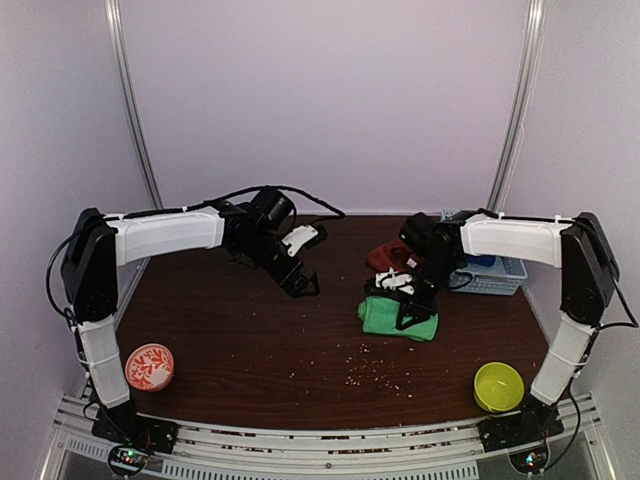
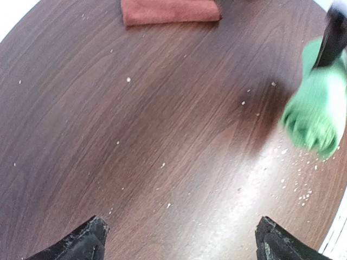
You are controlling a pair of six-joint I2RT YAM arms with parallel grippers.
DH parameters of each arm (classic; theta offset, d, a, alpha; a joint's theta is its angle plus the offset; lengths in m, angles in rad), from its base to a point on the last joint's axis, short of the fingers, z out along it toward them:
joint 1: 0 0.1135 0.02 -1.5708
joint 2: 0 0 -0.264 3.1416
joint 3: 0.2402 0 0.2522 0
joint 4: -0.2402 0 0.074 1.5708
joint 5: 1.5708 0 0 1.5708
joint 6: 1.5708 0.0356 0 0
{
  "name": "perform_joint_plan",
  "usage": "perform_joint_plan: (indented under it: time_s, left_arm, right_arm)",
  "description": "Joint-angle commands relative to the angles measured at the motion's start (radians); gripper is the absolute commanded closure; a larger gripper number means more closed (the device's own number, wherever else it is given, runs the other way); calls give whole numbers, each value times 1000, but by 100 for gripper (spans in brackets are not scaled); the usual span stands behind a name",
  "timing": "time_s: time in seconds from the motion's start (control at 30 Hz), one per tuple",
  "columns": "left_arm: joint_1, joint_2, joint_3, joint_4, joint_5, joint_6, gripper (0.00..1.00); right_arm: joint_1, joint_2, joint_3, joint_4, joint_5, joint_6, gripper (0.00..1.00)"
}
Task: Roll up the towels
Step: Pick up the towel from the center of the board, then place the towel in the bin.
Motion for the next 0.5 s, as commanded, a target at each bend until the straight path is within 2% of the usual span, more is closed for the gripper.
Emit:
perform_joint_plan:
  time_s: [0.0,0.23,0.47]
  left_arm:
    - [20,-23,-38,48,-1,17,2]
    - [19,-63,-52,48,21,14,2]
    - [20,-92,-62,49,32,12,2]
  right_arm:
    - [-74,-84,84,-19,96,25,98]
    - [-245,-106,174,49,294,-9,99]
    - [-382,-103,208,219,486,-91,100]
